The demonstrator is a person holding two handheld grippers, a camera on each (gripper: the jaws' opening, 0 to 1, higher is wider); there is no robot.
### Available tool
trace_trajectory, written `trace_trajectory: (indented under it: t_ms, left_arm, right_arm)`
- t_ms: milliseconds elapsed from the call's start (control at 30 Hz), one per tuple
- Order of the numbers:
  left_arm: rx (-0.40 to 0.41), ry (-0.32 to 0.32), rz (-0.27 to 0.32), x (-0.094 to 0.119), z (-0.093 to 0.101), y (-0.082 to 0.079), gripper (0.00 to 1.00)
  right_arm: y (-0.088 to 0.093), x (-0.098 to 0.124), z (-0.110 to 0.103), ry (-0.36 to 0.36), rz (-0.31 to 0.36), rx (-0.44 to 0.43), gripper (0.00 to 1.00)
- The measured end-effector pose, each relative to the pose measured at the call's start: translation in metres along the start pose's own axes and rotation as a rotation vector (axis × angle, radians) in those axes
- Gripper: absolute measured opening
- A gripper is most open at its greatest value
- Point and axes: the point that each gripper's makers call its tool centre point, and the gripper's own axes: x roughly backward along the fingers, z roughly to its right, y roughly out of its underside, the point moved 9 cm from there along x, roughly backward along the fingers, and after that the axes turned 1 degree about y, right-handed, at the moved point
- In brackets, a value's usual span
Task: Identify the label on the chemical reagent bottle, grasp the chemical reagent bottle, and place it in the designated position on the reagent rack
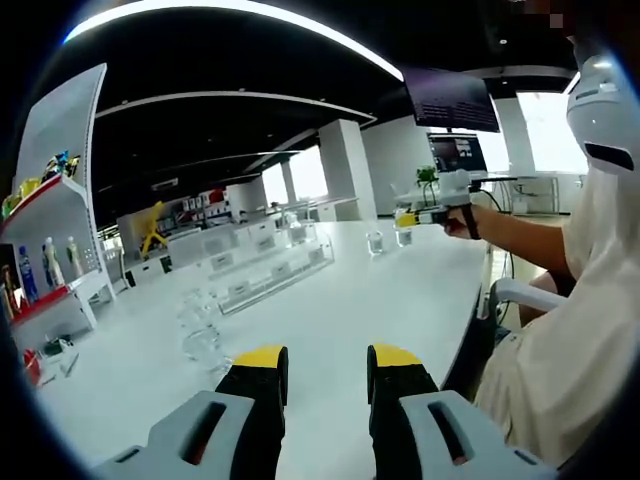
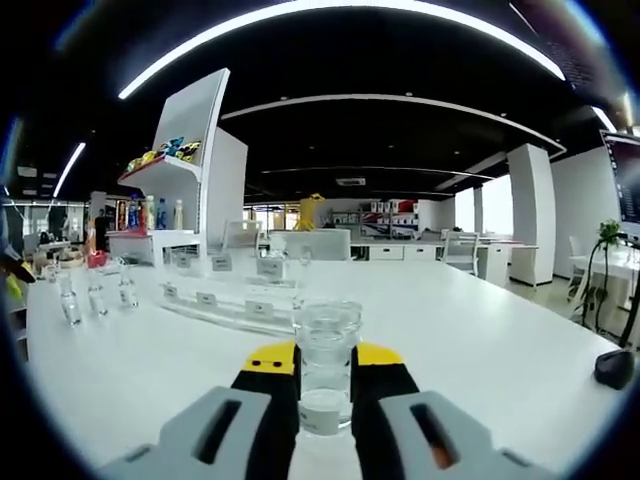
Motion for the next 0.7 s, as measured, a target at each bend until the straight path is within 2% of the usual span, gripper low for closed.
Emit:
trace_trajectory:
  t_ms: [367,700]
  left_arm:
    - [0.000,0.007,-0.002,0.000,0.001,0.001,0.32]
    - [0.001,0.007,0.000,0.002,0.000,0.001,0.32]
  right_arm:
    - [-0.018,0.003,-0.013,-0.038,0.025,0.024,0.18]
    - [-0.033,0.005,-0.030,-0.106,0.045,0.062,0.18]
